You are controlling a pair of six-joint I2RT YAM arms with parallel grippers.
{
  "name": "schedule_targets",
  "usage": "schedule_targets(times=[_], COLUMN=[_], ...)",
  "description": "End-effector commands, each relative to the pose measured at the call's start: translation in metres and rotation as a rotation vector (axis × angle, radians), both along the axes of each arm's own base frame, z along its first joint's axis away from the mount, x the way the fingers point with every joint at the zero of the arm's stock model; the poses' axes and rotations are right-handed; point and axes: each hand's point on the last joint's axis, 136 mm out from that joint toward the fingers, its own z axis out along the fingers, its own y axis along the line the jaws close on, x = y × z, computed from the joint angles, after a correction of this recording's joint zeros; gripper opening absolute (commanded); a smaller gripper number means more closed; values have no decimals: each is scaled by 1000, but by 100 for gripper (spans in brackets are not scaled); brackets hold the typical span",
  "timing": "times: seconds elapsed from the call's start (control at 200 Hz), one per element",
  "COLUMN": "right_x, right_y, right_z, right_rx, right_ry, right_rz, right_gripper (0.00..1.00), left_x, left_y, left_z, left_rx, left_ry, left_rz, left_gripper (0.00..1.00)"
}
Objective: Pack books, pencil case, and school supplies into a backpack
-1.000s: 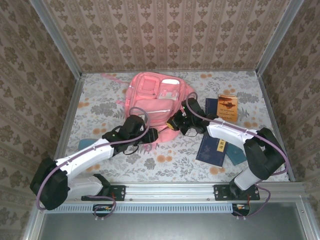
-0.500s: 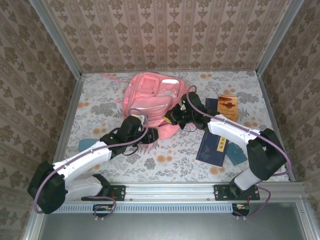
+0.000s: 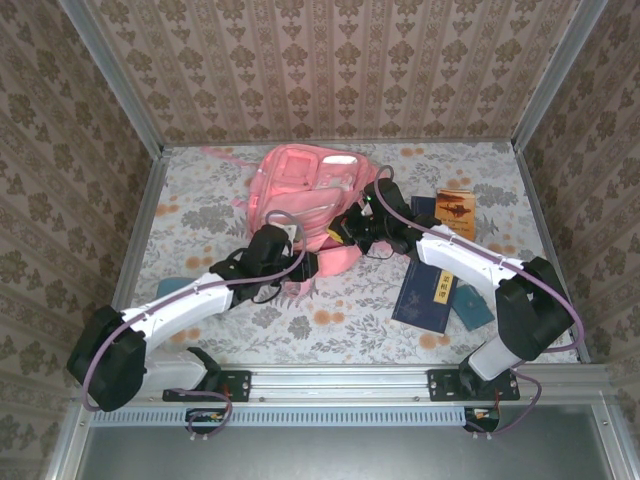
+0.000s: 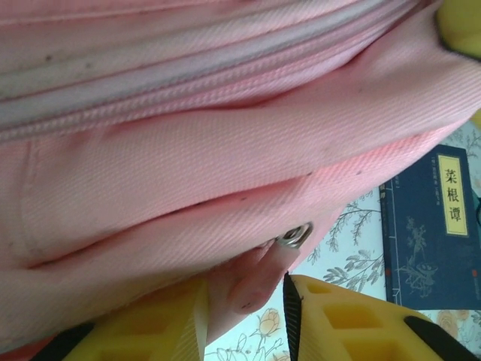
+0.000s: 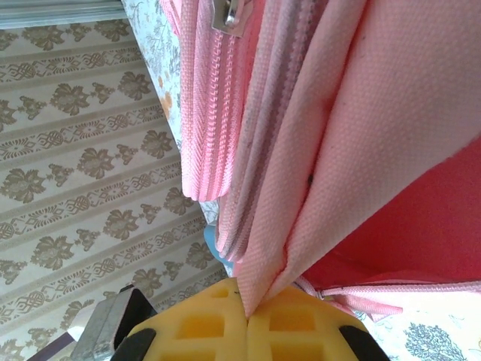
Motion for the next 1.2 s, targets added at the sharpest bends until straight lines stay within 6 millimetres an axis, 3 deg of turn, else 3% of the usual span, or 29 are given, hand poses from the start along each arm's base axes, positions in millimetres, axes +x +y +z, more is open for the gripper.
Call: schedule_targets(times=[0.0,0.135,0.295,0.745,0.845,0.93,1.055,1.195], right_x=[0,2,5,4,2,1,1,0], right_y=[21,25,32,39,39,38,38,39], right_z=[47,44,45,45,45,45,46,47], right_rx=[127,139,173,209,210,207,207,212], right_ry=[-74,-60,-44,-16,-15,-16,-18,-16], right_rz=[71,78,89,119,120,124,127,130], right_gripper=[0,0,0,0,0,0,0,0], left_x=[11,15,19,26,27,27,27,29], left_y=[-10,-5,-2,14,19,20,16,20], left_z=[28,25,15,2,-1,-1,-3,-5], left_rx=[-52,-18,44,179,225,233,226,259], left_ry=[-98,-109,-94,-109,-99,-92,-84,-86], left_rz=[-30,-14,10,70,83,86,77,98], left_gripper=[35,41,40,23,15,18,34,34])
